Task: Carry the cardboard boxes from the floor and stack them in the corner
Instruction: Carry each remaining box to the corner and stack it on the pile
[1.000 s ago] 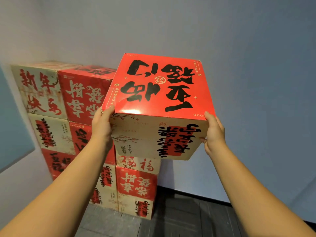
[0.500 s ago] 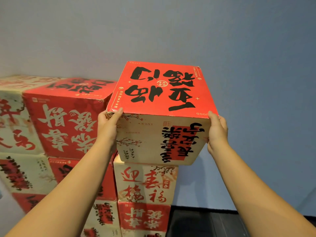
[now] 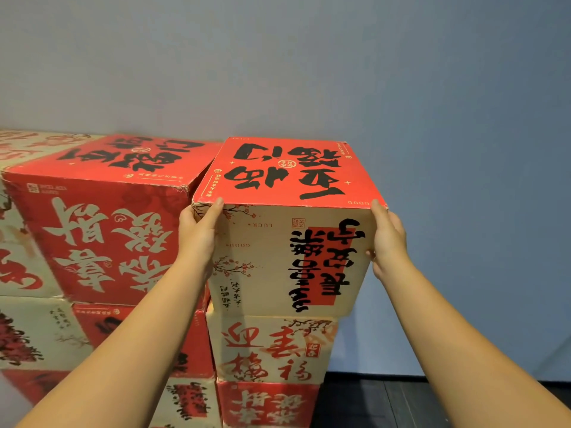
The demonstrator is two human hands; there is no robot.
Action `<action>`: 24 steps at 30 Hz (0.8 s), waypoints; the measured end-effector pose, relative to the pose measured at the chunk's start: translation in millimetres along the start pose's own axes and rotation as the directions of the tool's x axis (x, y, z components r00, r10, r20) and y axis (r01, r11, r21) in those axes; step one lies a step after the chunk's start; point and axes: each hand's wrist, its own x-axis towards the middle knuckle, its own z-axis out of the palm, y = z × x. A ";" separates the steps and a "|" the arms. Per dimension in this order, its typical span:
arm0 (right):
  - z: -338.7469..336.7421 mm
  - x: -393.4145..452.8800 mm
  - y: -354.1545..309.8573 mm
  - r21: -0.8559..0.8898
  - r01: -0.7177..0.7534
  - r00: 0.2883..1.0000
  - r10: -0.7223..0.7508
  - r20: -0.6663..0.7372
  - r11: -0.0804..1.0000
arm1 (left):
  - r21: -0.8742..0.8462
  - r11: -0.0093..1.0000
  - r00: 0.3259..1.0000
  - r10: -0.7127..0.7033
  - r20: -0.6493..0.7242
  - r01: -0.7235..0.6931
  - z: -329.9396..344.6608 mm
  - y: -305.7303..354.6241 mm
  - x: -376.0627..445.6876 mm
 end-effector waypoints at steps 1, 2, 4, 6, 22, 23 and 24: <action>1.0 0.7 0.0 -0.009 0.000 1.000 0.000 0.010 1.000 | 0.008 1.000 1.000 0.002 0.001 -0.002 -0.2 -1.7 2.8; 1.5 0.5 -0.2 -0.010 0.000 1.000 0.000 0.021 1.000 | 0.014 1.000 1.000 0.012 0.006 -0.012 0.6 -3.3 4.2; 0.8 -0.8 1.5 0.007 0.002 0.999 -0.002 0.044 1.000 | 0.029 0.999 1.000 0.014 0.003 -0.014 1.5 -8.6 6.2; -2.1 -1.9 6.1 -0.005 0.009 0.998 -0.009 0.055 1.000 | 0.045 0.999 1.000 -0.006 0.002 0.006 1.9 -15.3 5.7; -20.7 4.0 56.2 -0.211 -0.160 0.978 0.184 0.099 0.964 | 0.196 0.960 0.980 -0.197 -0.022 0.198 -7.9 -77.2 4.6; -20.9 4.0 56.7 -0.210 -0.157 0.979 0.180 0.096 0.965 | 0.203 0.960 0.981 -0.192 -0.034 0.195 -8.3 -77.3 5.2; -21.1 3.3 57.2 -0.210 -0.154 0.979 0.177 0.096 0.966 | 0.211 0.959 0.982 -0.185 -0.046 0.191 -9.2 -77.8 6.2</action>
